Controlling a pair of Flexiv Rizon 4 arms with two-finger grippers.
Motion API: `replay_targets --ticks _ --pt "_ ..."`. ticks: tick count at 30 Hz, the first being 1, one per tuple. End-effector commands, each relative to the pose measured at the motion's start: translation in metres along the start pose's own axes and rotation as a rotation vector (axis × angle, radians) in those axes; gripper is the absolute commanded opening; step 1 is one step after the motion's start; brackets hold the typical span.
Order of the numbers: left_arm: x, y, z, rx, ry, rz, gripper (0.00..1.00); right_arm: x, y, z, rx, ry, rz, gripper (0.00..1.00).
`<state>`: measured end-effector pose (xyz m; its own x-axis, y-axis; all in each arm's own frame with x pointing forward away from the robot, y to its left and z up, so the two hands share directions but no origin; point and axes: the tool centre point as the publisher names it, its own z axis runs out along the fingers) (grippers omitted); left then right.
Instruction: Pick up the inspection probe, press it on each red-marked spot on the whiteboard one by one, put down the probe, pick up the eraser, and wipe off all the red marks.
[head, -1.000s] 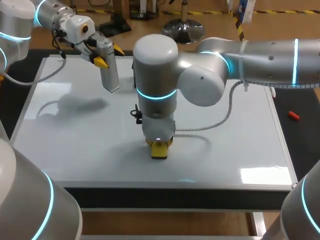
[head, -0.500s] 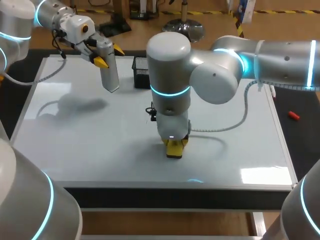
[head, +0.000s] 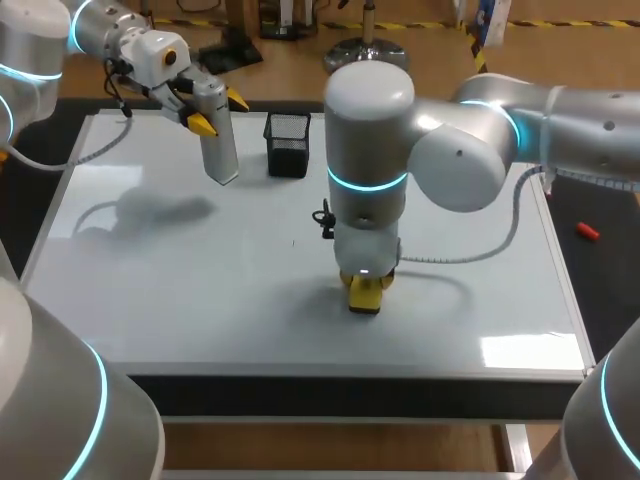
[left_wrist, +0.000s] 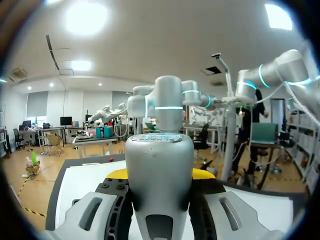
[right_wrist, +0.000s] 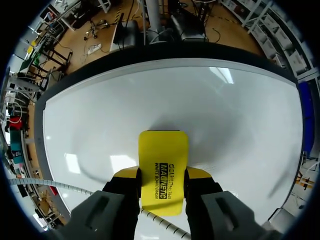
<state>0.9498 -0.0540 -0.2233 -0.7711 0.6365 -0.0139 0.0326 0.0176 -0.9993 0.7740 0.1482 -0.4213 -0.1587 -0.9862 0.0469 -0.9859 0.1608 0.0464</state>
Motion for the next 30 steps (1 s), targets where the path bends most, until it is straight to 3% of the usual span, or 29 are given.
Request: replay_targets --ticks 1,14,30 --pt "-0.002 0.000 -0.002 0.001 0.007 0.000 0.00 0.009 -0.003 -0.016 0.010 -0.004 -0.021 0.00" --pt "-0.002 0.000 -0.002 0.001 0.007 0.000 0.00 0.009 -0.032 -0.041 0.039 0.047 -0.064 0.00" --pt "-0.002 0.000 -0.002 0.001 0.007 0.000 0.00 0.011 -0.033 -0.044 0.047 0.038 -0.050 0.00"
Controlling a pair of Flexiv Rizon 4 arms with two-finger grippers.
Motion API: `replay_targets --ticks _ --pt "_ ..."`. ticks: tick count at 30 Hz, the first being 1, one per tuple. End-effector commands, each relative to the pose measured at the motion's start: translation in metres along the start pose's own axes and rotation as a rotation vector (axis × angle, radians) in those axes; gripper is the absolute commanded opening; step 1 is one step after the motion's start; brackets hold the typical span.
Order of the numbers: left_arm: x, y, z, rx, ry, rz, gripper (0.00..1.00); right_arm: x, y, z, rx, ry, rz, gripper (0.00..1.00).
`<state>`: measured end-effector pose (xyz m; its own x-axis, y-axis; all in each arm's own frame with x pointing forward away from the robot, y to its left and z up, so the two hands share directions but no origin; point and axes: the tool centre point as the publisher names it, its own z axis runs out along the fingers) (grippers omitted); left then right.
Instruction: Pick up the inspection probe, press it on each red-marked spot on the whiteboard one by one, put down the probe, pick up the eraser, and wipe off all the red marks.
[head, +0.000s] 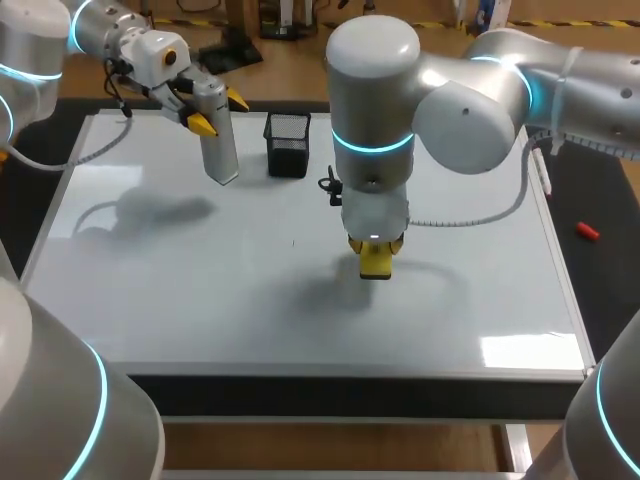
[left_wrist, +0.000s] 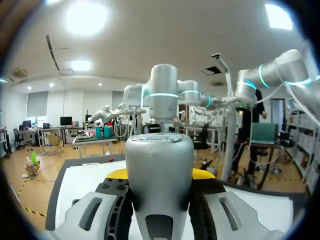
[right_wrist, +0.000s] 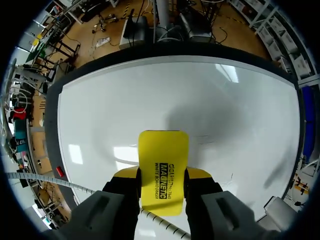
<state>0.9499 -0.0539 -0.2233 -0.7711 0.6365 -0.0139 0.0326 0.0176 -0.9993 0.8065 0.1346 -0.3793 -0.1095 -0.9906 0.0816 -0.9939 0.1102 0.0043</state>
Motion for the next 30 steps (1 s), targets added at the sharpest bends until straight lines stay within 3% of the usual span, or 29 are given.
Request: replay_targets --ticks 1,10,22,30 --pt "-0.002 0.000 -0.002 0.001 0.007 0.000 0.00 0.001 0.000 -0.001 0.002 0.002 -0.001 0.00" --pt "-0.002 0.000 -0.002 0.001 0.007 0.000 0.00 0.000 -0.009 -0.001 0.013 0.012 -0.018 0.00" --pt "-0.002 0.000 -0.002 0.001 0.007 0.000 0.00 -0.007 -0.072 0.001 0.029 0.028 -0.122 0.00" --pt "-0.002 0.000 -0.002 0.001 0.007 0.000 0.00 -0.008 -0.135 0.014 0.000 0.018 -0.119 0.00"
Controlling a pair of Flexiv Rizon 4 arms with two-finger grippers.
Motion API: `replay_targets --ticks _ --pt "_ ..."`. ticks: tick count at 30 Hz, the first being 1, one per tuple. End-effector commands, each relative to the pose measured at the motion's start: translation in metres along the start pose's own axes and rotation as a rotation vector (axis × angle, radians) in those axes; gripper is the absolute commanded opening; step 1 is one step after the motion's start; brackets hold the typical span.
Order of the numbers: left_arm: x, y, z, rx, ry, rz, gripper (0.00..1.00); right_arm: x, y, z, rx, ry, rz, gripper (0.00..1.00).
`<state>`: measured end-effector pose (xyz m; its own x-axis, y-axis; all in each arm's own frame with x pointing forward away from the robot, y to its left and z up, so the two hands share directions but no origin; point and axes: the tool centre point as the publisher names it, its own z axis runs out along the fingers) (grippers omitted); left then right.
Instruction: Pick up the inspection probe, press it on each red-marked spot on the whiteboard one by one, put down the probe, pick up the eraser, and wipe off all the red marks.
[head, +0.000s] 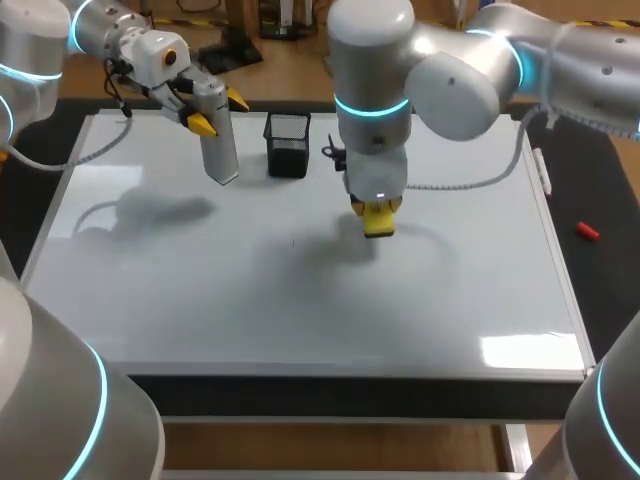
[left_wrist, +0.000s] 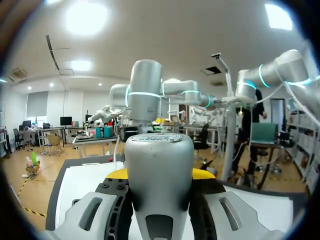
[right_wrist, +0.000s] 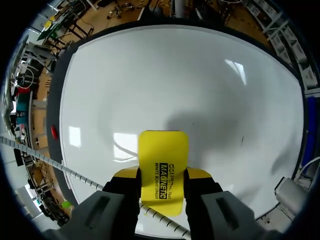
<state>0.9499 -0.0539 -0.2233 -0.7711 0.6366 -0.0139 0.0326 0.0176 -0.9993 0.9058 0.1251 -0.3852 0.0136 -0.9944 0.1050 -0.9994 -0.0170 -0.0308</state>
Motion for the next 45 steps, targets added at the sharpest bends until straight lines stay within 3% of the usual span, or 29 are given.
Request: replay_targets --ticks 1,9,15,45 --pt "-0.002 0.000 -0.002 0.001 0.007 0.000 0.00 -0.001 -0.044 0.011 -0.047 -0.006 0.007 0.00" --pt "-0.002 0.000 -0.002 0.001 0.007 0.000 0.00 0.004 -0.115 0.016 -0.041 0.007 0.022 0.00" --pt "-0.002 0.000 -0.002 0.001 0.007 0.000 0.00 0.003 -0.142 0.026 -0.063 -0.016 0.029 0.00" --pt "-0.002 0.000 -0.002 0.001 0.007 0.000 0.00 0.006 -0.159 0.050 -0.070 -0.004 0.045 0.00"
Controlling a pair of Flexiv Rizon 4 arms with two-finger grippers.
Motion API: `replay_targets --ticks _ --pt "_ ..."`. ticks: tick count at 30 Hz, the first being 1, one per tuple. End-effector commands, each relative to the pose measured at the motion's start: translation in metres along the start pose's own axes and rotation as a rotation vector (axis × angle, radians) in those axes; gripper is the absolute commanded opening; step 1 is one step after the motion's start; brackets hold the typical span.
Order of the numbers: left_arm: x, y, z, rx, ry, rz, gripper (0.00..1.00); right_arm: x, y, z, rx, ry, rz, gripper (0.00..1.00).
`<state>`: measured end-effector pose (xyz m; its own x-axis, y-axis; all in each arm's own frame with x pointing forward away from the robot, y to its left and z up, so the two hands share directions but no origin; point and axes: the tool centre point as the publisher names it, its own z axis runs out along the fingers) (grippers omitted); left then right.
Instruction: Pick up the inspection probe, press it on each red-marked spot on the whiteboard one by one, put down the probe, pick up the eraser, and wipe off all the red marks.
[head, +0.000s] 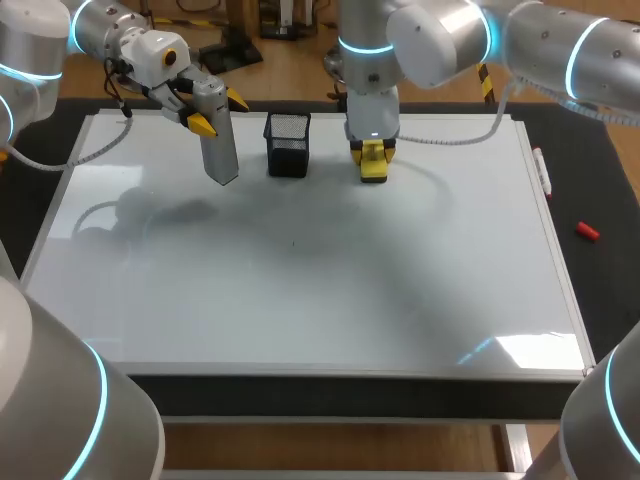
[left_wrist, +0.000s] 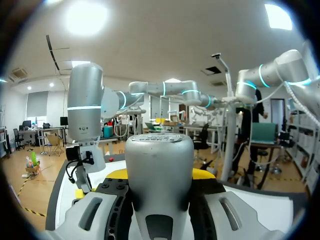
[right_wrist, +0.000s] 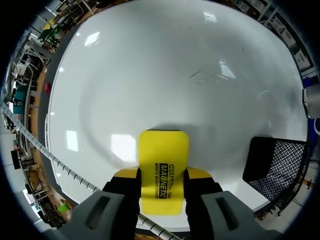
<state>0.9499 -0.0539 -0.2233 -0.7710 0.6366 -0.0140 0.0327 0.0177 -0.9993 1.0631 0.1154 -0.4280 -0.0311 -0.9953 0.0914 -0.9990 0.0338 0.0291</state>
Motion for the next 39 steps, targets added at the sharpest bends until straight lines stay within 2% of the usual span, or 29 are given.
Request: replay_targets --ticks 1,4,5,7,8,9,19,31,34,36,39 --pt "-0.002 0.000 -0.002 0.001 0.007 0.000 0.00 -0.001 -0.003 0.002 -0.004 0.011 0.000 0.00" --pt "-0.002 0.000 -0.002 0.001 0.007 0.000 0.00 0.000 -0.002 0.003 -0.004 0.012 0.002 0.00" --pt "-0.002 0.000 -0.002 0.001 0.007 0.000 0.00 0.001 -0.001 0.003 -0.004 0.009 0.009 0.11" --pt "-0.002 0.000 -0.002 0.001 0.007 0.000 0.00 0.004 0.001 0.001 0.001 0.001 0.021 0.47" --pt "-0.002 0.000 -0.002 0.001 0.007 0.000 0.00 0.005 0.002 -0.001 0.002 -0.004 0.028 0.92" --pt "-0.002 0.000 -0.002 0.001 0.007 0.000 0.00 0.006 0.003 -0.003 0.006 -0.004 0.034 1.00" --pt "-0.002 0.000 -0.002 0.001 0.007 0.000 0.00 0.028 0.011 -0.019 -0.006 -0.092 0.184 1.00" --pt "-0.002 0.000 -0.002 0.001 0.007 0.000 0.00 0.051 0.007 -0.055 -0.062 -0.234 0.589 1.00" --pt "-0.002 0.000 -0.002 0.001 0.007 0.000 0.00 0.051 0.002 -0.069 -0.063 -0.272 0.671 1.00" --pt "-0.002 0.000 -0.002 0.001 0.007 0.000 0.00 0.050 -0.001 -0.079 -0.073 -0.268 0.730 1.00" --pt "-0.002 0.000 -0.002 0.001 0.007 0.000 0.00 0.046 -0.008 -0.094 -0.118 -0.275 0.811 1.00"
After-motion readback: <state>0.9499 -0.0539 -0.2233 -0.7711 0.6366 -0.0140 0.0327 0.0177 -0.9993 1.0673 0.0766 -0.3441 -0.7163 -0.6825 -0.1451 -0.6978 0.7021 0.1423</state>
